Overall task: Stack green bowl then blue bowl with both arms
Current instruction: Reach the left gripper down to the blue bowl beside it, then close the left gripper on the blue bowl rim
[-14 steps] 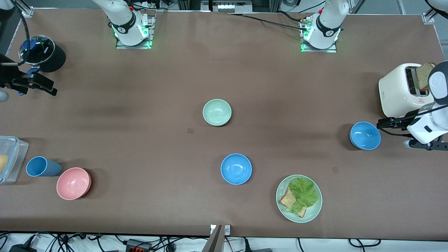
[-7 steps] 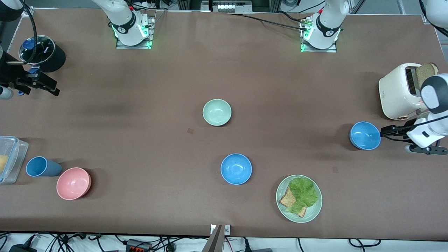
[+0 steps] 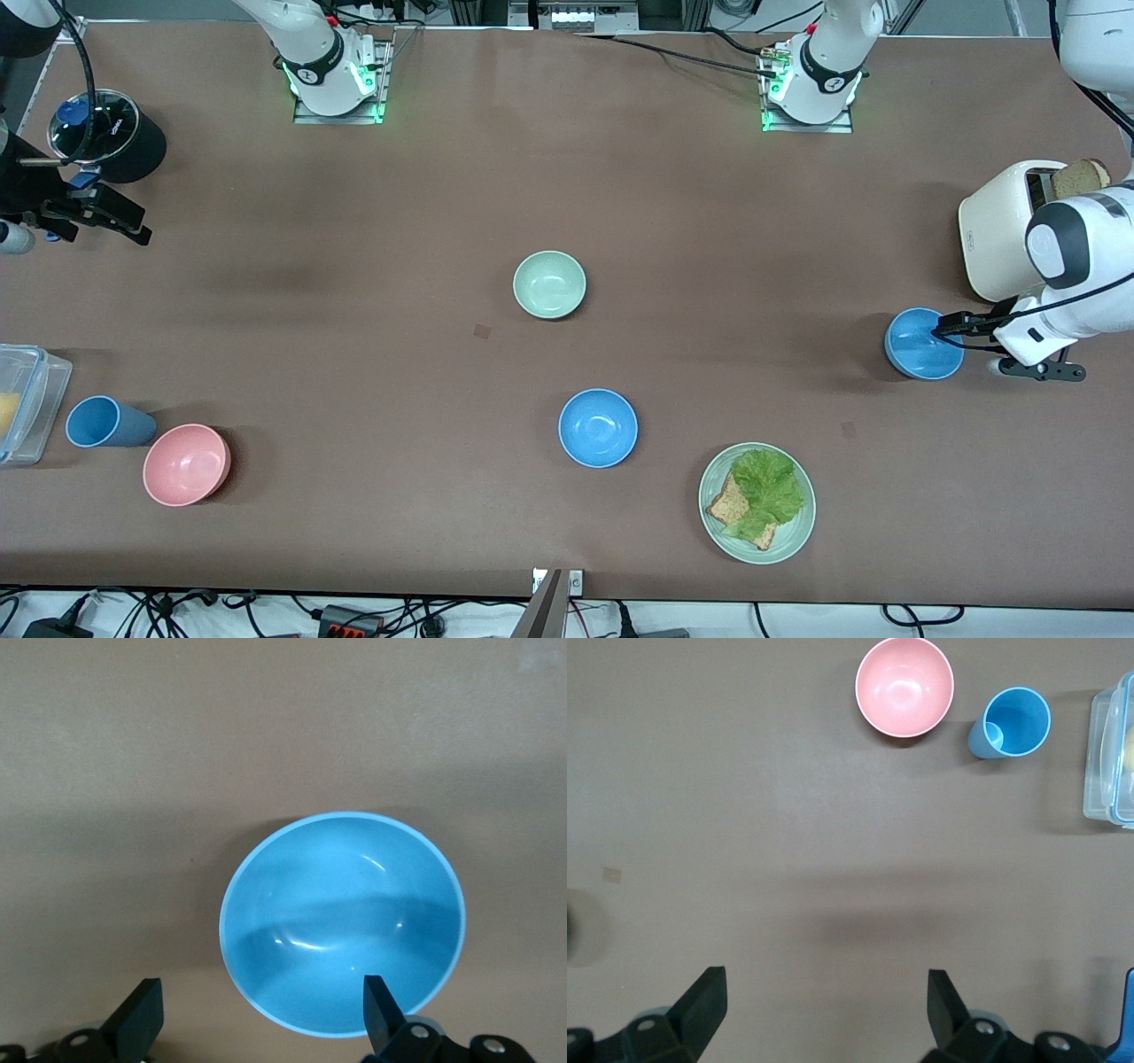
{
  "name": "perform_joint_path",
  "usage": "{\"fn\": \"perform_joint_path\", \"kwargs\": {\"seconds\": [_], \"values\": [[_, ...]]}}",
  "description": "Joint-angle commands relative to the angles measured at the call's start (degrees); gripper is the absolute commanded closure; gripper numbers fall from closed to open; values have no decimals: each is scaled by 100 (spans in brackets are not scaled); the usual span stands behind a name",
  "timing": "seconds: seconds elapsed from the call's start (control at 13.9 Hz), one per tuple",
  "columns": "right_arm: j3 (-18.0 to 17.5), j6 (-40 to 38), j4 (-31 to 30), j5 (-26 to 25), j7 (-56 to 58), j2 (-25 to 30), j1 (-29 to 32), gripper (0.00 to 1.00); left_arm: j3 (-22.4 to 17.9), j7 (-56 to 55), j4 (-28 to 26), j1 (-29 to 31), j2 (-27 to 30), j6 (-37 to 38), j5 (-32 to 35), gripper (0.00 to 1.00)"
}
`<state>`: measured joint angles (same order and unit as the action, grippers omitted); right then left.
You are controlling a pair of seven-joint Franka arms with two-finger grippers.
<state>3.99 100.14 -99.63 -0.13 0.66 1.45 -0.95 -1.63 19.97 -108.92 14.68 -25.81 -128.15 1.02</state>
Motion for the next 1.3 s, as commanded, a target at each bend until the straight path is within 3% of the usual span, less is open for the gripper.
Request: {"fn": "perform_joint_path", "kwargs": {"seconds": [0.0, 0.29, 0.65, 0.94, 1.23], "values": [[5, -91, 119, -83, 75, -13, -28, 0, 31, 183, -15, 61, -213, -228, 118, 5], [5, -109, 119, -83, 66, -13, -28, 0, 31, 209, -15, 166, -363, -394, 127, 8], [5, -109, 119, -83, 48, -22, -28, 0, 39, 201, -24, 211, -442, -421, 127, 31], [5, -109, 119, -83, 48, -22, -28, 0, 40, 201, 20, 202, -539, -421, 127, 40], [5, -100, 119, -83, 48, -30, -28, 0, 48, 192, 37, 202, -539, -404, 118, 71]]}}
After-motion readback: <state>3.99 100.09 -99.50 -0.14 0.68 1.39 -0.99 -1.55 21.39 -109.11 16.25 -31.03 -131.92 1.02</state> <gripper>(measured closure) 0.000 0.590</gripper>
